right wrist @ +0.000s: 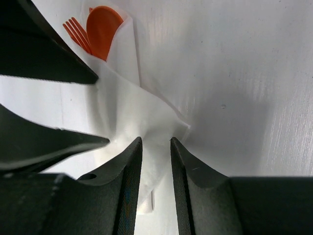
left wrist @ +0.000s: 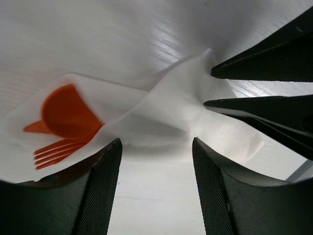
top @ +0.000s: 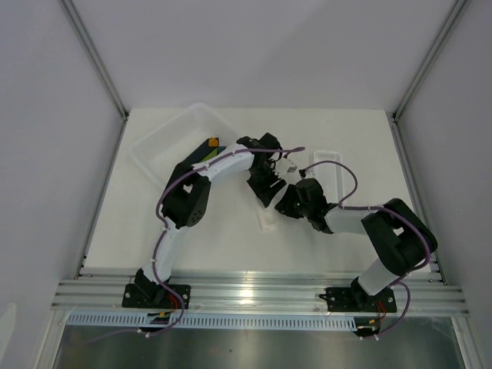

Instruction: Place the utensils on the paper napkin and roll it up

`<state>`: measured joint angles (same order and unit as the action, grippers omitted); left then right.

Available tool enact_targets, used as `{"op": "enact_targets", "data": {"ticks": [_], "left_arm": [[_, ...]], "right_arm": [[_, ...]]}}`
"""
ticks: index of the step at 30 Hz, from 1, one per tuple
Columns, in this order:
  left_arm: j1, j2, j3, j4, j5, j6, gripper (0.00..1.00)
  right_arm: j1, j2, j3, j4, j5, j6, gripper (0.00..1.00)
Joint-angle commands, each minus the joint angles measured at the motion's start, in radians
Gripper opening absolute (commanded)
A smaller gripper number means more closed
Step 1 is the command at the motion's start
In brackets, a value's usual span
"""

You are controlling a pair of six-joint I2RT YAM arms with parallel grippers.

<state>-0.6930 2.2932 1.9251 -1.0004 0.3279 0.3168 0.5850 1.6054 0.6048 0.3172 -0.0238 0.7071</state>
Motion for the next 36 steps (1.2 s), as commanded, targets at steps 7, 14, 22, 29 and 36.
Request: {"op": "enact_targets", "data": {"ticks": [7, 14, 22, 29, 36], "left_arm": [[0.118, -0.153, -0.053, 0.071, 0.054, -0.185, 0.64], [0.153, -0.112, -0.129, 0.052, 0.1, -0.237, 0.64], [0.151, -0.032, -0.071, 0.042, 0.131, -0.272, 0.66], [0.144, 0.026, -0.035, 0.02, 0.154, -0.282, 0.66], [0.144, 0.038, -0.012, 0.023, 0.165, -0.298, 0.54]], "right_arm": [[0.018, 0.054, -0.02, -0.132, 0.024, 0.022, 0.33], [0.032, 0.053, -0.022, -0.125, 0.027, 0.032, 0.33], [0.039, 0.056, -0.027, -0.109, 0.05, 0.038, 0.33], [0.039, 0.051, -0.034, -0.093, 0.044, 0.029, 0.33], [0.039, 0.038, -0.034, -0.104, 0.051, 0.028, 0.33]]}}
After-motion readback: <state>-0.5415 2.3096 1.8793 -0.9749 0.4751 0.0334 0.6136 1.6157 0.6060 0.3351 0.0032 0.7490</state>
